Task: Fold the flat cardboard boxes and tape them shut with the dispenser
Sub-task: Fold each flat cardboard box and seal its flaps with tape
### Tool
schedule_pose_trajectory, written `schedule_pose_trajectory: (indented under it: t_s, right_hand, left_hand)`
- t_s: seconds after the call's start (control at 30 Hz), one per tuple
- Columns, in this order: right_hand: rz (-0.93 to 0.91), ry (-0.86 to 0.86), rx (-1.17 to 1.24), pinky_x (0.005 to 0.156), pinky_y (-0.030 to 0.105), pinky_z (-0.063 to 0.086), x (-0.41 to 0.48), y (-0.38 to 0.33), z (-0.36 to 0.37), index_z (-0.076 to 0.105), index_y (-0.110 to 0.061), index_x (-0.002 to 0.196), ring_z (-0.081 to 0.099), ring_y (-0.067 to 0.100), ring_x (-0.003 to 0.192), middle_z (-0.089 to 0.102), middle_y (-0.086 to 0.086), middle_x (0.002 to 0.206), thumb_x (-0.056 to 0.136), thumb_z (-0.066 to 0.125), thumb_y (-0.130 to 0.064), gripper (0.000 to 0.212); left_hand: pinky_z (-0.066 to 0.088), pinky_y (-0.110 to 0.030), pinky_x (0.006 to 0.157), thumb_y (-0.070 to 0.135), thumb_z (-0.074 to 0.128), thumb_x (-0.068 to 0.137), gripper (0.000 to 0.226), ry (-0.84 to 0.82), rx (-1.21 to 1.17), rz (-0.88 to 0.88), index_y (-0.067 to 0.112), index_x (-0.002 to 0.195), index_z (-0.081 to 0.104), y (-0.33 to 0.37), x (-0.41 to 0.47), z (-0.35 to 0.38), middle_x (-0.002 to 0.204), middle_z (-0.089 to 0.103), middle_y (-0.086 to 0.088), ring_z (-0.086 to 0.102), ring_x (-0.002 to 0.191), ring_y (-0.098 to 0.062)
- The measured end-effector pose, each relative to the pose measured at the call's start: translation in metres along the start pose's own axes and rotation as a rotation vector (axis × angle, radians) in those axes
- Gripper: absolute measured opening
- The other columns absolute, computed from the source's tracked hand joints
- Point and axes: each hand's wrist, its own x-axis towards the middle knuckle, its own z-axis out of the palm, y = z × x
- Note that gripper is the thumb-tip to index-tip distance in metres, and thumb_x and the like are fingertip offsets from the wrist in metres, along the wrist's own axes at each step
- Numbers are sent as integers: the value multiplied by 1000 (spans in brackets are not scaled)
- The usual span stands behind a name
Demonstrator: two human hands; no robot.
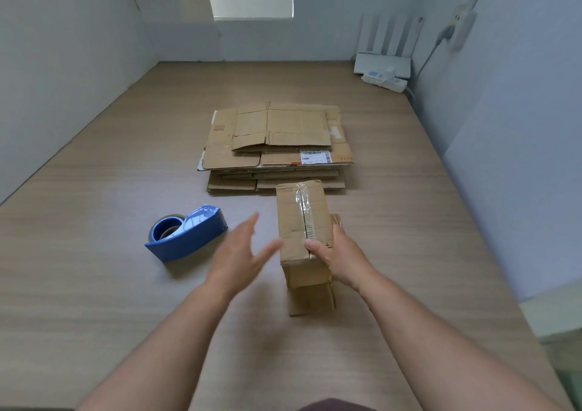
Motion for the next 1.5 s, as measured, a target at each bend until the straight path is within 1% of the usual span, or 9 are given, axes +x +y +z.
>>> schedule_pose_trajectory:
  t_s: [0.13,0.27,0.4,0.63,0.87,1.07,1.2,1.4,1.5]
  right_hand:
    - [5,10,-11,95,33,46,2,2,0,46,-22,129,57,15,107,58,-11,109,88,65,-38,48]
    - [1,17,14,97,37,48,1,2,-1,43,-24,132,58,16,109,58,-9,112,86,67,-37,54]
    - [-92,127,-28,100,29,41,-3,3,2,29,-28,147,47,12,120,48,-4,134,83,70,-37,77]
    - [-95,115,-107,105,29,35,-4,0,-2,26,-29,149,41,15,129,40,0,146,84,68,-38,78]
    - [-77,107,-87,108,37,38,-2,0,-3,28,-30,148,45,16,127,42,0,145,82,71,-38,79]
    - [-83,123,-115,105,37,41,-1,2,-4,30,-32,146,46,15,123,43,0,141,79,72,-42,80]
    - [-74,61,-45,107,40,40,0,-1,-10,32,-32,146,45,16,125,40,0,143,83,68,-42,73]
    - [-208,162,174,95,24,45,-20,-30,-25,56,-25,125,52,10,116,54,0,129,92,59,-24,32]
    - [-273,17,252,84,12,47,-36,-53,-32,62,-20,118,58,9,108,62,2,116,93,58,-17,25]
  left_hand:
    - [30,-40,109,43,59,91,68,292,135,-109,9,145,36,-43,11,-36,145,45,-11,38,134,-26]
    - [40,-41,96,45,61,88,63,156,381,-317,8,135,43,-83,26,-54,132,53,-13,48,121,-30]
    - [43,-33,74,49,59,86,48,54,515,-336,12,116,51,-99,36,-57,112,60,-7,57,99,-26]
    - [37,-27,74,59,59,82,41,-69,589,-478,23,99,53,-106,53,-61,86,56,3,52,84,-20]
    - [41,-27,65,50,62,85,35,-126,446,-393,20,102,59,-102,43,-53,83,58,4,58,82,-17]
    - [47,-27,68,36,75,72,24,-278,-188,-126,27,91,64,-50,11,-72,89,66,1,62,81,-15]
    - [53,-25,72,39,73,62,36,-390,-261,-22,33,97,64,-23,-9,-79,87,69,6,65,80,-10]
    - [50,-21,71,28,78,77,24,-333,-281,32,39,92,63,-4,-24,-76,86,67,25,63,77,1]
    - [50,-21,70,26,78,78,22,-334,-275,47,36,93,65,1,-27,-79,85,68,23,63,77,0]
